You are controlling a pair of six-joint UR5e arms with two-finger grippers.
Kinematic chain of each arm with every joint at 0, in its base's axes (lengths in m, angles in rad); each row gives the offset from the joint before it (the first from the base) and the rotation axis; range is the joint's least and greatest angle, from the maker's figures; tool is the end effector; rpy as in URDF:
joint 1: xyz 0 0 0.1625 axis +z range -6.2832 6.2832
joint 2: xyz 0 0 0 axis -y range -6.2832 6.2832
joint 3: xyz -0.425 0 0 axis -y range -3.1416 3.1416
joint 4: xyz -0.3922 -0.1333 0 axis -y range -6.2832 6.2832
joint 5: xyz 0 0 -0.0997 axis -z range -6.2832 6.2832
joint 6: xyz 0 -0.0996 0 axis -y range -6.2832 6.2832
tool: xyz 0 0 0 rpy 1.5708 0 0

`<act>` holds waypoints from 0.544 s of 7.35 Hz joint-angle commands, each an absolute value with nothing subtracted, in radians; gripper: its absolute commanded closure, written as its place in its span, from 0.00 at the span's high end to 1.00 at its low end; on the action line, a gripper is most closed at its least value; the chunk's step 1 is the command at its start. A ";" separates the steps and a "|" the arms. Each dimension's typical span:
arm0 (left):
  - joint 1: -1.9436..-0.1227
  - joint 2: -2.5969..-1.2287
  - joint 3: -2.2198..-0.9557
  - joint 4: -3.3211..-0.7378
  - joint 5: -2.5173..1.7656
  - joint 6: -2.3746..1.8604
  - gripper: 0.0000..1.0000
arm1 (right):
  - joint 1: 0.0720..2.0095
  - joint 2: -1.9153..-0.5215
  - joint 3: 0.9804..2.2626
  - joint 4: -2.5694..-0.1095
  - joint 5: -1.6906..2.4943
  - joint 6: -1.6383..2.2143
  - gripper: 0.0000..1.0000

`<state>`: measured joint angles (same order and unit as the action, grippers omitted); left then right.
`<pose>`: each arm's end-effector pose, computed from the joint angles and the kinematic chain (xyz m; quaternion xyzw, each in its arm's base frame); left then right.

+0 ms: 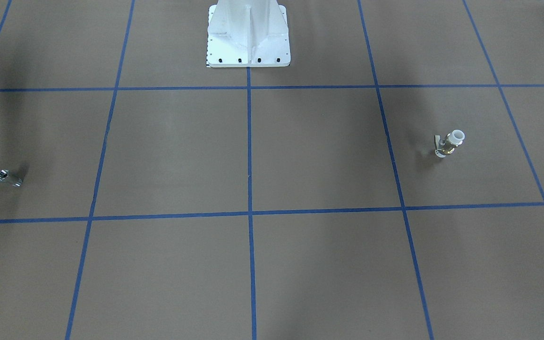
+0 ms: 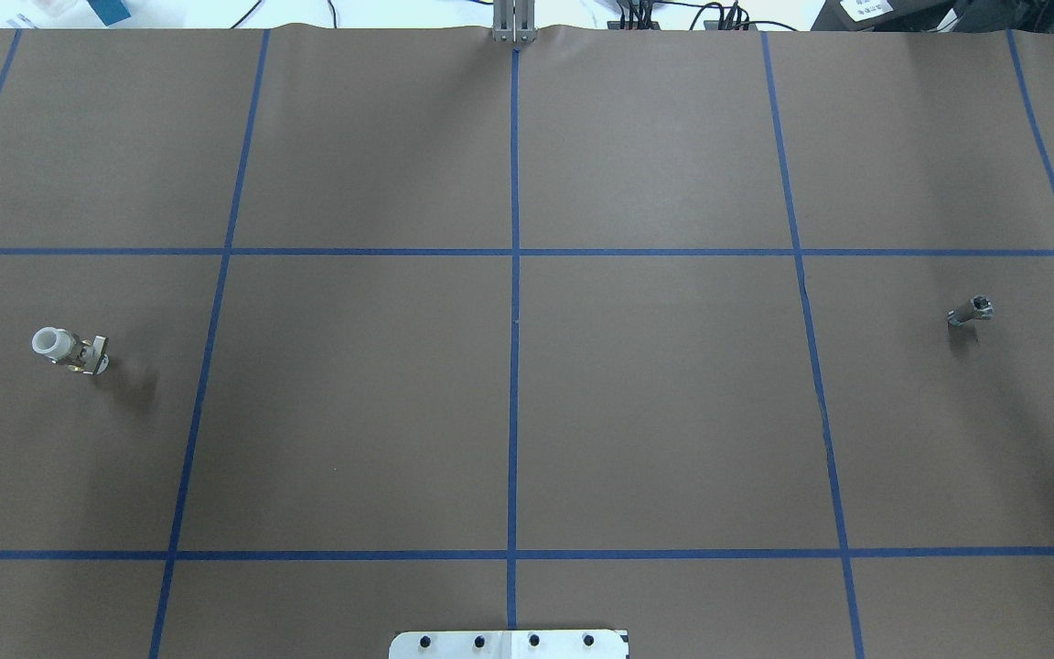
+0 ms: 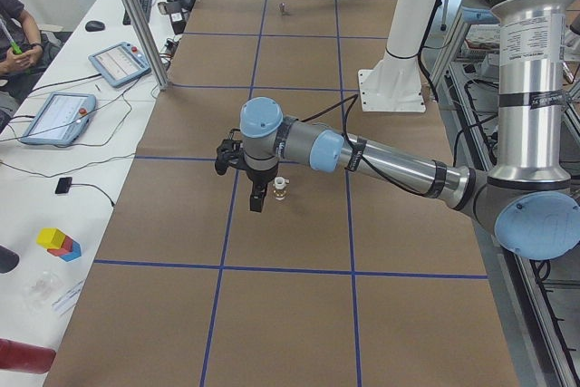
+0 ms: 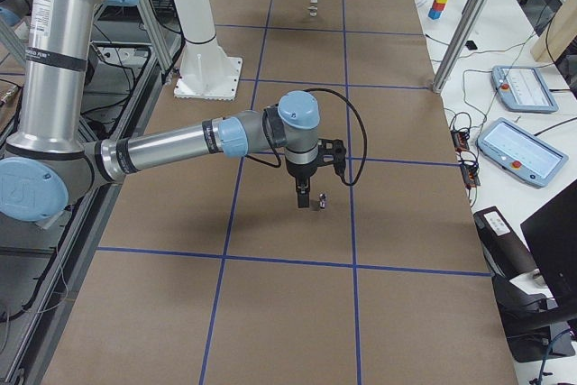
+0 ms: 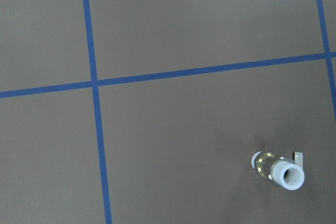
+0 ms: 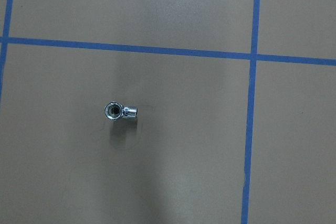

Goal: Assemble PPR valve and pipe with both arms
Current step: 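Move the left gripper down toward the white PPR valve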

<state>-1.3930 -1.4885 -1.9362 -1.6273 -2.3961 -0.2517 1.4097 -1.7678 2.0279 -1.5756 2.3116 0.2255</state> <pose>0.0219 -0.4616 0.5070 0.0670 0.4192 0.0344 0.9048 -0.0007 -0.4161 0.5244 0.0475 -0.3752 -0.0163 0.9256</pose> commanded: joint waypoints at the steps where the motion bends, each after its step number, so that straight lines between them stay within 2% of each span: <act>1: -1.229 -1.494 -1.921 -1.771 -2.387 -0.485 1.00 | 1.410 -1.767 2.028 -1.574 2.312 0.227 1.00; 4: -1.071 -1.571 -1.890 -1.792 -2.252 -0.606 1.00 | 1.410 -1.767 2.028 -1.572 2.313 0.227 1.00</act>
<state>-1.1296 -1.5449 -1.9100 -1.7853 -2.2995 -0.5775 1.4097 -1.7672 2.0279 -1.5736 2.3124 0.2266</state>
